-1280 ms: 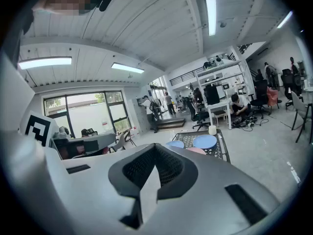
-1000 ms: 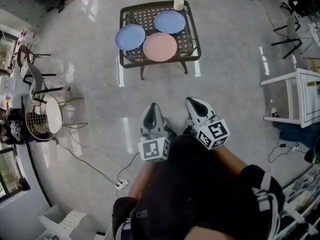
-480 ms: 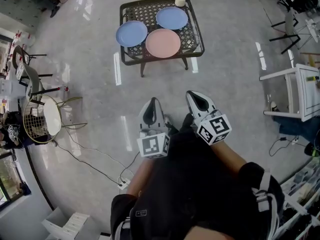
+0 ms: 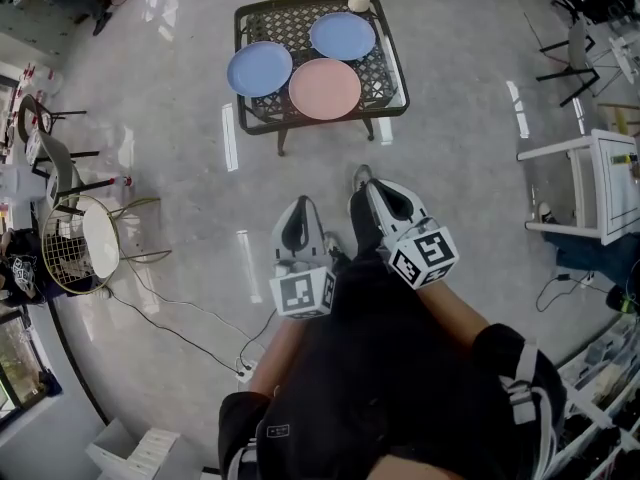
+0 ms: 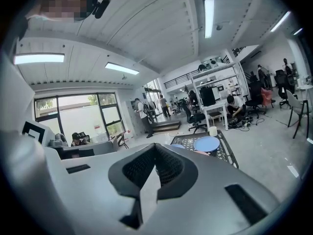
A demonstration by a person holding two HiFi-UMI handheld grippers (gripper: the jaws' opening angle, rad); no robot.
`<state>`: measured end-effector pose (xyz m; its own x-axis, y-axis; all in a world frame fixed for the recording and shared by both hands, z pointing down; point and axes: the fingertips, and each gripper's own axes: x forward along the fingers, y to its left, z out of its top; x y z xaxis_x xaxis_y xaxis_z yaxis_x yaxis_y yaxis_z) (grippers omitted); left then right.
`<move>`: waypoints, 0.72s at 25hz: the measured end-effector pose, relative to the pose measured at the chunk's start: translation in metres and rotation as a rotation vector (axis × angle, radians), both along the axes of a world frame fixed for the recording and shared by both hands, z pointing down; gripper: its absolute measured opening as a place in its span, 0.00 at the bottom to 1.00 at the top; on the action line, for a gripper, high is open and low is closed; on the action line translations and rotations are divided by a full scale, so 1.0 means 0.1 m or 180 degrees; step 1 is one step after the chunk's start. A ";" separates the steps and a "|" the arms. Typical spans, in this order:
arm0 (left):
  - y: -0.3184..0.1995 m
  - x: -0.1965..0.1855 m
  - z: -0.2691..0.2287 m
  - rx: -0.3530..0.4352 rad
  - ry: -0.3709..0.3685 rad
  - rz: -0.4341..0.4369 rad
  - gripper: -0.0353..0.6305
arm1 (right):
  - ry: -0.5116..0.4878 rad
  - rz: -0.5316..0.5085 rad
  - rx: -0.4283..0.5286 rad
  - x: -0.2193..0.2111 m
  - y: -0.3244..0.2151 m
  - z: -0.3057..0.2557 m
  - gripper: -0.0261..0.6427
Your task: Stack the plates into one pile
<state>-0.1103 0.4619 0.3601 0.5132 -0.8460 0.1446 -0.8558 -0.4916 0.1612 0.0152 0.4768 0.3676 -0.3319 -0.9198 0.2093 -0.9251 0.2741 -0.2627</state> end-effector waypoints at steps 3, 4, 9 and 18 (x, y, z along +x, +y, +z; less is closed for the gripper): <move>-0.17 0.01 0.05 -0.0029 -0.0026 -0.0043 0.08 | -0.0019 -0.0002 -0.0019 0.04 -0.21 0.05 0.05; -0.25 0.02 0.06 -0.0042 -0.0035 -0.0058 0.08 | -0.0020 -0.0008 -0.0017 0.07 -0.29 0.04 0.05; -0.71 0.17 0.07 -0.0078 -0.0104 -0.0160 0.08 | 0.0003 -0.0088 -0.0006 0.31 -0.77 0.03 0.05; -1.70 0.62 0.13 -0.0212 -0.0228 -0.0326 0.08 | 0.0011 -0.0284 -0.0172 0.74 -1.82 0.20 0.05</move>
